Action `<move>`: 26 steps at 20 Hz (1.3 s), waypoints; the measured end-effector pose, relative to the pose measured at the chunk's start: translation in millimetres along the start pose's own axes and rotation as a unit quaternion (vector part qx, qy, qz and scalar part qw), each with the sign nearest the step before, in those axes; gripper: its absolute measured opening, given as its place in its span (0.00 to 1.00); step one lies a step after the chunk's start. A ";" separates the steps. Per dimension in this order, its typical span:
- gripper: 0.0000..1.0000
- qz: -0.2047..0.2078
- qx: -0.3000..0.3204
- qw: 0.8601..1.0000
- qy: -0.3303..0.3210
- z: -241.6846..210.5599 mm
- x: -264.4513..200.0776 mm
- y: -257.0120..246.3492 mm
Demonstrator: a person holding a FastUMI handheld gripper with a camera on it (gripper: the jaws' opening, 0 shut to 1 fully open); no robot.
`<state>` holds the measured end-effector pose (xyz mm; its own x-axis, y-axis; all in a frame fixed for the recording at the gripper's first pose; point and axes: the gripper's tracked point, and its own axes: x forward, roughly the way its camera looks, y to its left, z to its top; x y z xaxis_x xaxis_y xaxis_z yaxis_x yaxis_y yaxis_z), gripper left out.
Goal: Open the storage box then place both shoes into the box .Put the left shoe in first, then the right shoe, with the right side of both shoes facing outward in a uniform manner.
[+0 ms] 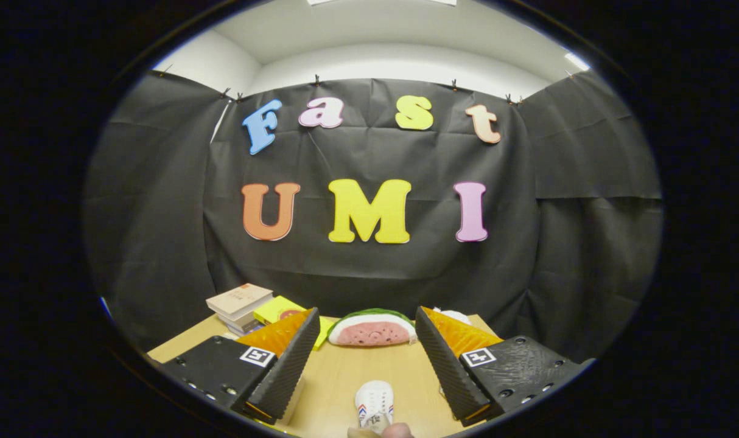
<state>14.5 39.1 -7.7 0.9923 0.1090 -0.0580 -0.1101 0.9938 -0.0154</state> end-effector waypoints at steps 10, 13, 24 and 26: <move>0.95 0.036 0.004 0.999 0.022 -23.9 9.5 25.8; 0.95 0.049 0.011 0.998 0.041 -43.0 12.2 37.0; 0.96 0.146 0.077 0.968 0.188 -157.9 11.0 100.0; 0.96 0.164 0.090 0.958 0.218 -178.8 10.2 112.3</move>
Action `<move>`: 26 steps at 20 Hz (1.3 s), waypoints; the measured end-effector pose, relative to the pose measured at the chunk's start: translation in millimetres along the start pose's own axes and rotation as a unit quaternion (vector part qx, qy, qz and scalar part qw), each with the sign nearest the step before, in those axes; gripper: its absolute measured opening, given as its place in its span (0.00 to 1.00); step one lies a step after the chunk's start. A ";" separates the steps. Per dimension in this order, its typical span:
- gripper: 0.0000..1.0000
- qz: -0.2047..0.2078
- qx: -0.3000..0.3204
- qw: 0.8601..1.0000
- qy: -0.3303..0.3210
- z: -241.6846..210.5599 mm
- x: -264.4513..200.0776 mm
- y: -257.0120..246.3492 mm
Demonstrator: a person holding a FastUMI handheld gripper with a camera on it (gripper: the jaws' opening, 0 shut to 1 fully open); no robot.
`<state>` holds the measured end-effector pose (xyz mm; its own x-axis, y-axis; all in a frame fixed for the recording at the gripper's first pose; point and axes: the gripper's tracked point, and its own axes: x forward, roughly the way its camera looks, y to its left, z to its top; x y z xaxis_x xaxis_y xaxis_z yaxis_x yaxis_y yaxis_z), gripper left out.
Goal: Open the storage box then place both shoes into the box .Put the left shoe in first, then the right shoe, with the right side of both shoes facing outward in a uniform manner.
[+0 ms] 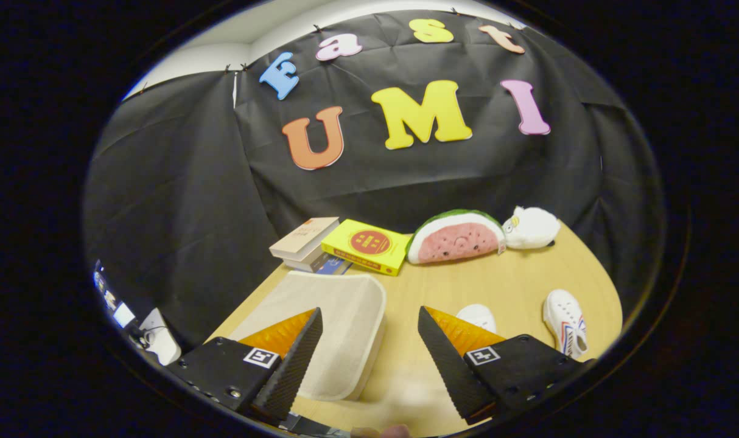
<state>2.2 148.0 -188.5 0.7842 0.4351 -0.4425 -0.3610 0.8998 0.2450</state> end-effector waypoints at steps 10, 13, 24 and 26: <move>0.96 0.059 0.079 0.989 0.106 -58.7 44.2 17.6; 0.96 0.070 0.102 0.985 0.124 -67.6 49.8 20.7; 0.88 0.102 0.185 0.963 0.166 -66.9 64.2 33.8; 0.82 0.094 0.195 0.962 0.167 -62.0 59.3 27.1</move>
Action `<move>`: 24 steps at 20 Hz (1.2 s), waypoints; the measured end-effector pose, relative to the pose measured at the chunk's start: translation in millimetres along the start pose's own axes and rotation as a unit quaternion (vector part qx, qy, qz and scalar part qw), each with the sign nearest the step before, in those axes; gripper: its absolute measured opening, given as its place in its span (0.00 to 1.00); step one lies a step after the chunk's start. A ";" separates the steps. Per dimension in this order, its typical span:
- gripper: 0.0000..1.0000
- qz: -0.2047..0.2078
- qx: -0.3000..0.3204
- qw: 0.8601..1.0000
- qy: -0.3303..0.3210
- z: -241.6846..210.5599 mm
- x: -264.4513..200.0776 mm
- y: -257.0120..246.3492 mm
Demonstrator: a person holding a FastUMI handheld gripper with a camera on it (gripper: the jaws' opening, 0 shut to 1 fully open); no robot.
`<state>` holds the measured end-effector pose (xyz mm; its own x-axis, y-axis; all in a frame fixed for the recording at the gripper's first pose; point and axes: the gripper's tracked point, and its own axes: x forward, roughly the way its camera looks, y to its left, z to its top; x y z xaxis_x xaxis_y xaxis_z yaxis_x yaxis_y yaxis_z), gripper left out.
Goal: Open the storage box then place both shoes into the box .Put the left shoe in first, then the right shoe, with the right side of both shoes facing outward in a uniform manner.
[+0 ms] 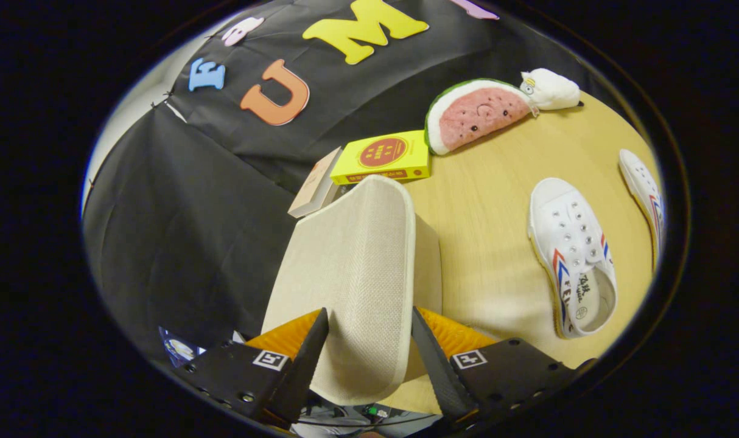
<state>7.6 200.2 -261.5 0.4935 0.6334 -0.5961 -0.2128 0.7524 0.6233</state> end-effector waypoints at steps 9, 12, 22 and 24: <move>0.03 -0.009 0.017 1.000 -0.020 19.7 -25.5 6.4; 0.02 -0.004 -0.006 1.000 -0.021 23.1 -36.2 16.6; 0.00 0.007 -0.077 0.996 -0.039 52.8 -75.5 99.2; 0.00 0.015 -0.094 0.994 -0.043 60.3 -82.1 127.6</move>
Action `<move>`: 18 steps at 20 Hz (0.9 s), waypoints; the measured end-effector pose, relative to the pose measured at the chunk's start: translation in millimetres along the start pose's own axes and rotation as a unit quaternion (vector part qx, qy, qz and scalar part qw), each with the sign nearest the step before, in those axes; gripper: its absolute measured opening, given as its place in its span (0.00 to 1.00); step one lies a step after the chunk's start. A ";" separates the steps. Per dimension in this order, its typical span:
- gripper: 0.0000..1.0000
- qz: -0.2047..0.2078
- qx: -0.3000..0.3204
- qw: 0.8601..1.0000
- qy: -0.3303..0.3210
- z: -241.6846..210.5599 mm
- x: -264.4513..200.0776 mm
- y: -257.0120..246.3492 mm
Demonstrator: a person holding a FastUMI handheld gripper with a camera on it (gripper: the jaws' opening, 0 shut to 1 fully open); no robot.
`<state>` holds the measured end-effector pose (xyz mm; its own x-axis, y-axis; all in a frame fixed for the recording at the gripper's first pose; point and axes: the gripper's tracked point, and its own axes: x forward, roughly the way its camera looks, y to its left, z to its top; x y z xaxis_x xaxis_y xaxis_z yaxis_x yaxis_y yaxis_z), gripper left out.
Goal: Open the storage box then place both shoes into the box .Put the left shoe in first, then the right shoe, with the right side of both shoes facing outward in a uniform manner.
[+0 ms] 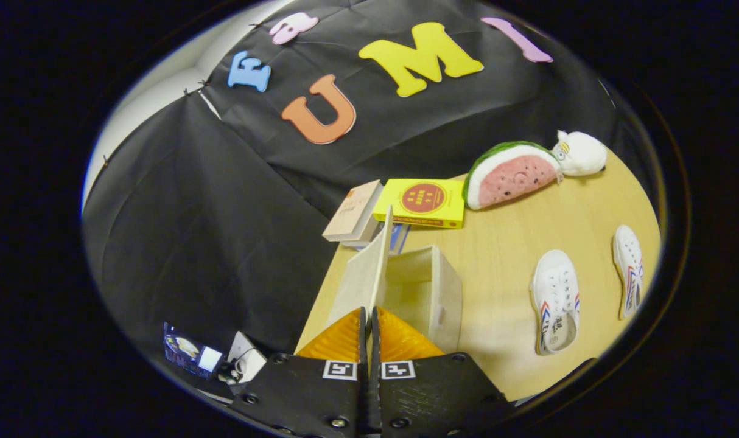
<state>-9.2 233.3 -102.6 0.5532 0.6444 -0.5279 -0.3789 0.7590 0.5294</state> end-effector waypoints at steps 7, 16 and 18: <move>0.00 0.035 -0.109 0.993 -0.022 24.4 13.3 115.2; 0.13 0.060 -0.200 0.978 -0.022 7.5 63.4 207.8; 0.21 0.063 -0.228 0.971 -0.036 8.0 64.4 217.2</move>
<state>-49.9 438.9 -16.3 0.5258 0.7387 -0.4218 -0.7268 0.6477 0.2284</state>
